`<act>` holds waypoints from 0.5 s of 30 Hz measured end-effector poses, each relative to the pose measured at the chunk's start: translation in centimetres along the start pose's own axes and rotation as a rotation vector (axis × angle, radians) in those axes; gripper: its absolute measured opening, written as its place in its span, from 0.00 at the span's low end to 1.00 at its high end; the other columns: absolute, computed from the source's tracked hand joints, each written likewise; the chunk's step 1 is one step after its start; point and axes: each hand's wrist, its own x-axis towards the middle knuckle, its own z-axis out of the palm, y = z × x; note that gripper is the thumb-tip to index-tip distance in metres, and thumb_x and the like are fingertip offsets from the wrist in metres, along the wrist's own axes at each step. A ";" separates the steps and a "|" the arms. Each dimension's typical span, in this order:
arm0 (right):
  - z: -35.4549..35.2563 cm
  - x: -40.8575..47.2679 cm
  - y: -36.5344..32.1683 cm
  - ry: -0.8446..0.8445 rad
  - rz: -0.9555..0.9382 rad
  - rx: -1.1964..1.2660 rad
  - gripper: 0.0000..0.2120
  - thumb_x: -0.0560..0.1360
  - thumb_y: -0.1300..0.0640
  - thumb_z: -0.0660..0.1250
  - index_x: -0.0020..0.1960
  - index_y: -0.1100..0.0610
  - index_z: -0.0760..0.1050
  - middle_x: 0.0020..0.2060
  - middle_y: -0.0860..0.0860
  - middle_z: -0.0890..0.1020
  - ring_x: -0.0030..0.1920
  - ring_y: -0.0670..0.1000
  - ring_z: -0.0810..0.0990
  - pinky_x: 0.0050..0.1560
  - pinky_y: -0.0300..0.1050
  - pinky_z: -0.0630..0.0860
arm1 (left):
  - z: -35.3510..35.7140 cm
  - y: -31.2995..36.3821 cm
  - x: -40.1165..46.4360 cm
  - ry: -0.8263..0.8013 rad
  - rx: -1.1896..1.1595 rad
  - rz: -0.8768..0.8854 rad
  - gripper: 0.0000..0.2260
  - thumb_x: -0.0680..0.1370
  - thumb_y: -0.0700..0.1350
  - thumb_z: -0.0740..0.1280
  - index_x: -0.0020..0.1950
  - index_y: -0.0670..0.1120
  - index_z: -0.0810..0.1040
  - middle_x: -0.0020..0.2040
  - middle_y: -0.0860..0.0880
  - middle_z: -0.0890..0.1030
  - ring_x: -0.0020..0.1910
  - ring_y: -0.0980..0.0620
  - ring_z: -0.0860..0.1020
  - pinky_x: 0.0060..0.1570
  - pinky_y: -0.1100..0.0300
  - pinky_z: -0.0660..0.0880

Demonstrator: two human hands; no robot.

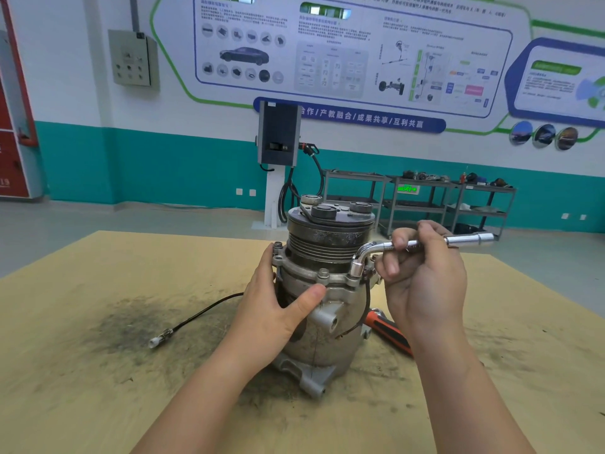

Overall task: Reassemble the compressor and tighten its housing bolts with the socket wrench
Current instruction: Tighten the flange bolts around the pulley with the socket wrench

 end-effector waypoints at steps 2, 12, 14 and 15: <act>-0.1 0.2 0.0 0.008 0.038 0.014 0.11 0.83 0.62 0.52 0.43 0.55 0.64 0.26 0.50 0.74 0.18 0.48 0.64 0.24 0.35 0.64 | 0.0 0.1 0.0 0.000 0.008 -0.002 0.52 0.60 0.80 0.64 0.78 0.61 0.50 0.75 0.58 0.66 0.73 0.57 0.66 0.73 0.46 0.64; -0.2 1.4 -0.9 -0.062 0.290 0.054 0.07 0.83 0.60 0.52 0.52 0.57 0.68 0.25 0.48 0.69 0.17 0.43 0.59 0.18 0.32 0.57 | 0.0 0.2 -0.1 -0.002 -0.007 0.000 0.51 0.61 0.78 0.65 0.78 0.60 0.52 0.74 0.58 0.67 0.73 0.57 0.67 0.73 0.46 0.64; 0.2 1.9 -1.1 -0.069 0.337 0.022 0.06 0.83 0.61 0.52 0.51 0.58 0.67 0.24 0.48 0.69 0.17 0.43 0.58 0.16 0.33 0.56 | 0.0 0.2 -0.1 -0.006 -0.001 -0.003 0.51 0.61 0.79 0.65 0.78 0.61 0.51 0.75 0.58 0.67 0.73 0.57 0.66 0.73 0.45 0.64; 0.4 2.2 -1.3 -0.082 0.357 -0.003 0.05 0.83 0.61 0.52 0.51 0.58 0.66 0.25 0.48 0.69 0.17 0.43 0.58 0.16 0.34 0.56 | 0.0 0.2 -0.1 -0.006 0.002 -0.006 0.51 0.61 0.78 0.65 0.78 0.61 0.51 0.75 0.58 0.66 0.74 0.56 0.65 0.73 0.45 0.64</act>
